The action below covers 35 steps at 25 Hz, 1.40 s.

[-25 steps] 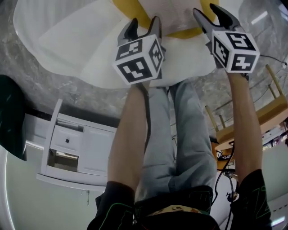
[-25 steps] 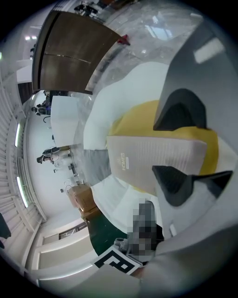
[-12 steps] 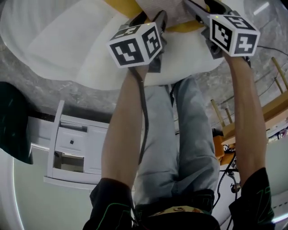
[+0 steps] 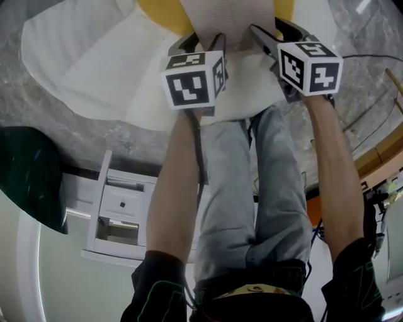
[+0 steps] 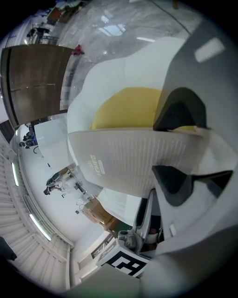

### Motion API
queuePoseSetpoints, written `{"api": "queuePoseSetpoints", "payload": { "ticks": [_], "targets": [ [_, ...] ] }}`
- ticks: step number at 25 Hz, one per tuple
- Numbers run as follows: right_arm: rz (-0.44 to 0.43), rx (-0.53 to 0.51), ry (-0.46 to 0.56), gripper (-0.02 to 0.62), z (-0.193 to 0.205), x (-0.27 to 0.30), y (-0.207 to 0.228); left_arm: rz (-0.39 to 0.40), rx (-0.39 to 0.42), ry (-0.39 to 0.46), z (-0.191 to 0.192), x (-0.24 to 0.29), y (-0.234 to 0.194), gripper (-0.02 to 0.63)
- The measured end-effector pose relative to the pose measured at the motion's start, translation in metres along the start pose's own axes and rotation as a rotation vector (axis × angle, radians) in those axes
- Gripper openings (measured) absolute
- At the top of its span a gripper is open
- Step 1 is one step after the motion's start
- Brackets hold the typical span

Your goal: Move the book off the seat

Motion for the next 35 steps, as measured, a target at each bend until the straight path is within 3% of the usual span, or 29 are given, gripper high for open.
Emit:
{"api": "queuePoseSetpoints", "payload": {
  "ticks": [11,17,20,26,35],
  "targets": [
    [0.023,0.12,0.167,0.236,-0.003,-0.083,-0.015,0.006,0.228,0.032,-0.041,-0.062,0.047,0.207],
    [-0.034,0.197,0.277,0.236,0.013,-0.132,-0.001,-0.066,0.387,0.072,-0.054,-0.09,0.099,0.209],
    [-0.039,0.209,0.317,0.236,0.025,-0.161,0.013,-0.091,0.422,0.089,-0.055,-0.098,0.134,0.207],
    [-0.013,0.251,0.393,0.237,0.052,-0.242,0.086,-0.069,0.492,0.096,-0.061,-0.085,0.243,0.209],
    [0.119,0.456,0.589,0.236,0.12,-0.377,0.219,0.071,0.777,0.089,-0.088,-0.042,0.441,0.209]
  ]
}}
Point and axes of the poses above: the fingertips, and each gripper's own axes: x forward along the fingers, y to its right, z out of its underside, the point moved 5 cm from there along -x, backward along the fingers, and after that the axes turned 9 degrees about x, right-handed, at the moved point
